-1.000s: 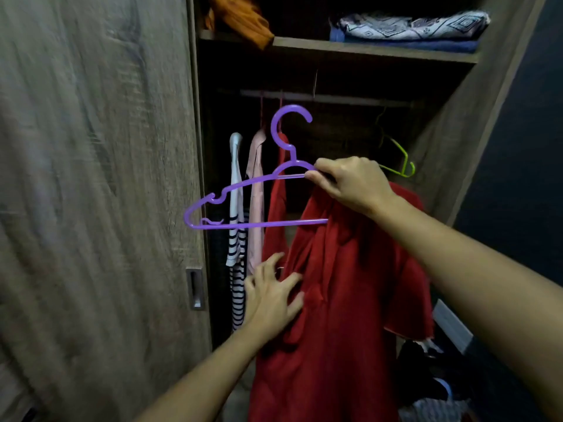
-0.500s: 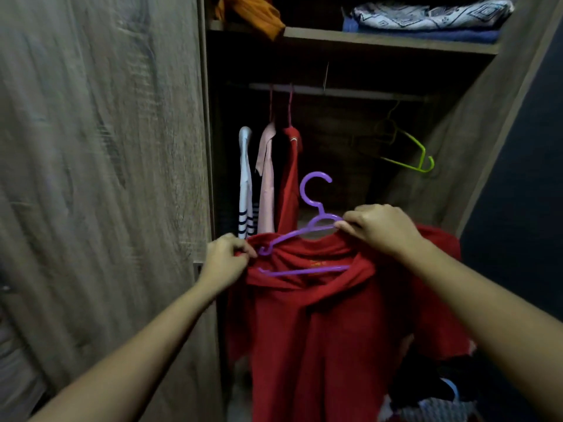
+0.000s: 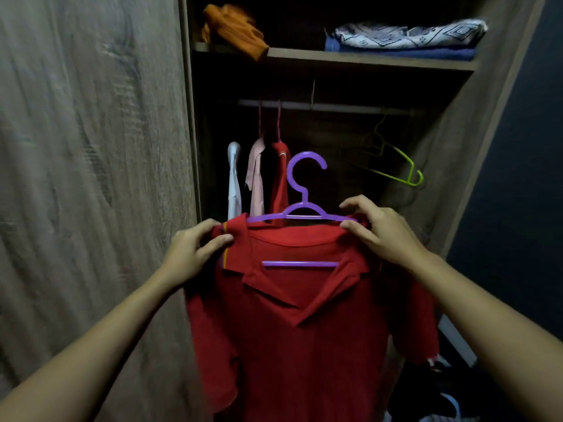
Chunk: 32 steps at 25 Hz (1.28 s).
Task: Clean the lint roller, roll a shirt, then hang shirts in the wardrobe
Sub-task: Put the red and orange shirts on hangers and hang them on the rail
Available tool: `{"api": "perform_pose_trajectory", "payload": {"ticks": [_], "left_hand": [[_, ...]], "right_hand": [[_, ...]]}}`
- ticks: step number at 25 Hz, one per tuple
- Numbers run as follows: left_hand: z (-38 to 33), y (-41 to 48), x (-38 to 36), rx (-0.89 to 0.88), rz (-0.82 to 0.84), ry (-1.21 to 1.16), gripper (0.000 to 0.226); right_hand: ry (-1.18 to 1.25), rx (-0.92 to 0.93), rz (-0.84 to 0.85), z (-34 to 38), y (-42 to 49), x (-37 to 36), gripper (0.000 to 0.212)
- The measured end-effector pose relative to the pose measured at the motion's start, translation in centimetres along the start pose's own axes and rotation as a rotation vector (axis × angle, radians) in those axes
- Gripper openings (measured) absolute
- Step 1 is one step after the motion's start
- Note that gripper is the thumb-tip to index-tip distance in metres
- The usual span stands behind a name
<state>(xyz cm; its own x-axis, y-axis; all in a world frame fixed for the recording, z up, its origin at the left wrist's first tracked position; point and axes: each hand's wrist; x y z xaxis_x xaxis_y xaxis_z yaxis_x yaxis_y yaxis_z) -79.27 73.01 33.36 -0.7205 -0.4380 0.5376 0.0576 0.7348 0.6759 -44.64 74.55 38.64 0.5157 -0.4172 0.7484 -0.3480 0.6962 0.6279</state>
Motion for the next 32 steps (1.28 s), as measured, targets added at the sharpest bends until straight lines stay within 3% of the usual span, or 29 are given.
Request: {"api": "perform_pose_trajectory", "payload": {"ticks": [3,6,9,12,14,15,17,19,20,24,27,29,32], "left_hand": [[1.4,0.9,1.7,0.084,-0.075,-0.030,0.020],[1.1,1.3,2.5,0.104,-0.055,-0.066,0.018],[0.7,1.4,2.4,0.092,-0.031,-0.059,0.019],[-0.5,1.7,1.7,0.134,-0.025,-0.006,0.026],[-1.8,1.8,0.5,0.167,-0.069,0.109,0.039],[-2.7,1.8,-0.4,0.171,-0.106,0.183,0.043],[-4.9,1.8,-2.7,0.154,-0.129,0.304,0.045],[-7.6,2.0,-5.0,0.126,-0.098,0.356,0.040],[-8.9,2.3,-6.0,0.116,-0.091,0.371,0.037],[-12.5,3.8,-8.7,0.084,-0.013,0.442,0.037],[-12.6,6.0,-10.0,0.149,0.158,0.230,0.057],[-10.7,9.4,-11.5,0.176,0.105,0.063,0.063],[-6.6,15.8,-13.4,0.172,-0.035,0.103,0.056]], "right_hand": [[0.203,-0.134,0.041,-2.5,-0.8,1.2,0.030],[0.214,-0.154,0.065,-3.7,-1.8,0.6,0.021],[0.441,-0.357,0.007,-4.4,-1.7,-0.3,0.022],[0.210,-0.459,-0.082,-4.8,-1.2,-1.0,0.016],[0.017,-0.288,-0.163,-3.2,-0.5,-1.3,0.026],[0.061,-0.227,-0.149,-2.0,-0.1,-1.7,0.032],[0.343,-0.296,0.065,1.8,1.1,-2.2,0.036],[0.724,-0.520,0.329,4.3,2.1,-3.3,0.032],[0.865,-0.592,0.376,4.6,2.7,-3.7,0.031],[1.089,-0.807,0.165,2.2,5.8,-4.0,0.031],[1.123,-0.909,0.171,-0.7,8.1,-3.4,0.025],[1.081,-0.952,0.168,-2.5,9.9,-3.2,0.025],[0.851,-0.929,0.175,-4.6,12.7,-3.0,0.020]]}}
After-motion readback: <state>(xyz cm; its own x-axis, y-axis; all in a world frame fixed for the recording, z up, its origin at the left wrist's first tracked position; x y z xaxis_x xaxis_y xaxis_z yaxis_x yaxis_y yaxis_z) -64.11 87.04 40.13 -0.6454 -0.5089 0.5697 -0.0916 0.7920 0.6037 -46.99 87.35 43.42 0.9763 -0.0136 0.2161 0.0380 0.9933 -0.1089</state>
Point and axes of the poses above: each hand's wrist, its own y-axis towards the middle knuckle, its own x-axis out of the back of the hand, z = x × y
